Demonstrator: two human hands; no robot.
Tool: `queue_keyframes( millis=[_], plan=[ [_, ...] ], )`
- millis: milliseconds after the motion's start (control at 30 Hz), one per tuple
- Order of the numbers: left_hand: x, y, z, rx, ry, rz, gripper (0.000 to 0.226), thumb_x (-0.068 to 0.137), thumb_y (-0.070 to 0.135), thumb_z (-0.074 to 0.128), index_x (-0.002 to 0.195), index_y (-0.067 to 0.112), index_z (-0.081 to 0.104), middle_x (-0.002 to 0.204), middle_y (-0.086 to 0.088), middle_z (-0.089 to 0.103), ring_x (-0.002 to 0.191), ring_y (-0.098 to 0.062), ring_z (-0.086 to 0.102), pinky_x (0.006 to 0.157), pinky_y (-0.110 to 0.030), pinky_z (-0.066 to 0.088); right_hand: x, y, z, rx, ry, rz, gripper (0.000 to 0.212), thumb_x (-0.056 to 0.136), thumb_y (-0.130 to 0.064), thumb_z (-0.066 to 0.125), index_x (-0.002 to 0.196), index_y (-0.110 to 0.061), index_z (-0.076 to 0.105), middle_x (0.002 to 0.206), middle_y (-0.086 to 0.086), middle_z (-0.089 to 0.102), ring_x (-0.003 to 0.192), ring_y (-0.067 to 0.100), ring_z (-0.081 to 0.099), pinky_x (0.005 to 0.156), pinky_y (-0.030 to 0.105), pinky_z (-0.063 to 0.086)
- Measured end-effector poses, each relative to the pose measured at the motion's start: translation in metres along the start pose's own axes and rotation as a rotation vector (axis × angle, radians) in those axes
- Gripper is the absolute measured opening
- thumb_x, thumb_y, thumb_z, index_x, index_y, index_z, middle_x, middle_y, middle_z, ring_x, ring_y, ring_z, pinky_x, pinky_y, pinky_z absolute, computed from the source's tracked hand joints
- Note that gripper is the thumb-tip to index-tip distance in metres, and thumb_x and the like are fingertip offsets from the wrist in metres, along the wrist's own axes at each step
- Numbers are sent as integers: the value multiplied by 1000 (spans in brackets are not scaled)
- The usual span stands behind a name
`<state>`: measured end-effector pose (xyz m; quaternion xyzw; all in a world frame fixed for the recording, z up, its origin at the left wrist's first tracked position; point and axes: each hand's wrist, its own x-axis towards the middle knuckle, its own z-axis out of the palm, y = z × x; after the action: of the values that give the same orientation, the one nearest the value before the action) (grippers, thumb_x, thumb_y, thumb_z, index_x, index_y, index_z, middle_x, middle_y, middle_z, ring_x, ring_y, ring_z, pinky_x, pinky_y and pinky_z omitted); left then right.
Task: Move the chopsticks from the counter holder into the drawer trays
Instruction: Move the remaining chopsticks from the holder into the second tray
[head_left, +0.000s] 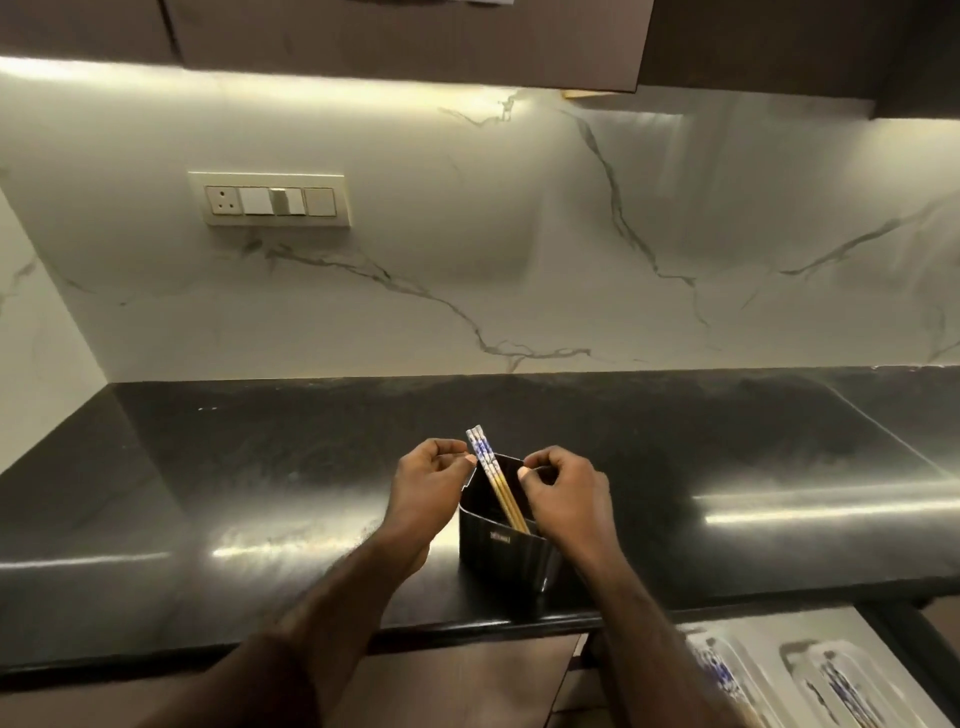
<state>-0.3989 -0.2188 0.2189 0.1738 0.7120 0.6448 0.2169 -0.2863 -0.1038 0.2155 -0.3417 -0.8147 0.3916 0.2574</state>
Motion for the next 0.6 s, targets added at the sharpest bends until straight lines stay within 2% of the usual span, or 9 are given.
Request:
queue_keyframes(
  millis=[100, 200, 267, 333, 400, 433, 467, 533, 600],
  plan=[
    [28, -11, 9, 67, 43, -29, 21, 90, 19, 69, 111, 18, 65, 103, 2, 70, 92, -6, 65, 68, -15, 47, 22, 16, 14, -99, -38, 47, 12, 88, -26, 68, 100, -27, 68, 77, -15, 63, 71, -2, 63, 63, 14, 52],
    [52, -21, 15, 120, 74, -68, 43, 88, 20, 71, 128, 15, 57, 123, -3, 64, 111, -16, 61, 87, -27, 50, 34, 28, 28, -133, -98, 91, 15, 88, -28, 68, 103, -29, 66, 76, -18, 61, 71, -3, 62, 63, 14, 51],
    [65, -28, 20, 134, 75, -86, 52, 87, 21, 72, 135, 15, 53, 134, -5, 58, 121, -19, 56, 93, -29, 47, 39, 33, 36, -158, -123, 101, 17, 87, -29, 68, 104, -30, 66, 75, -18, 59, 71, -4, 61, 62, 14, 50],
    [79, -34, 24, 152, 58, -101, 56, 87, 22, 73, 138, 13, 51, 138, -5, 56, 125, -19, 54, 96, -29, 46, 44, 36, 44, -176, -131, 121, 19, 87, -31, 68, 106, -30, 66, 74, -19, 58, 71, -5, 59, 60, 13, 47],
    [89, -39, 29, 142, 23, -134, 55, 86, 21, 74, 137, 10, 53, 135, -5, 60, 123, -18, 57, 98, -29, 48, 46, 36, 49, -182, -142, 158, 20, 88, -32, 66, 108, -31, 65, 80, -17, 62, 75, -2, 61, 66, 17, 50],
    [93, -42, 31, 128, 0, -148, 49, 87, 19, 73, 132, 8, 58, 127, -4, 65, 115, -15, 62, 92, -25, 51, 47, 36, 50, -192, -147, 171, 22, 88, -33, 66, 110, -30, 65, 85, -14, 65, 79, 0, 62, 71, 20, 52],
    [96, -45, 33, 109, -28, -152, 40, 87, 16, 73, 124, 6, 64, 114, -2, 72, 101, -9, 68, 80, -17, 53, 49, 36, 52, -201, -150, 183, 23, 88, -33, 65, 111, -30, 64, 91, -11, 69, 84, 4, 63, 76, 24, 53],
    [103, -51, 35, 80, -78, -147, 18, 87, 10, 71, 105, 6, 72, 83, 6, 76, 71, 2, 71, 56, -7, 48, 51, 34, 56, -210, -170, 206, 26, 89, -35, 64, 114, -28, 63, 101, -6, 71, 91, 8, 65, 82, 29, 55],
    [109, -56, 37, 45, -101, -148, 9, 87, 5, 70, 95, 8, 73, 70, 10, 74, 61, 7, 68, 50, -5, 46, 53, 33, 60, -236, -195, 214, 27, 91, -34, 62, 117, -27, 61, 105, -3, 70, 95, 11, 66, 85, 33, 56]
  ],
)
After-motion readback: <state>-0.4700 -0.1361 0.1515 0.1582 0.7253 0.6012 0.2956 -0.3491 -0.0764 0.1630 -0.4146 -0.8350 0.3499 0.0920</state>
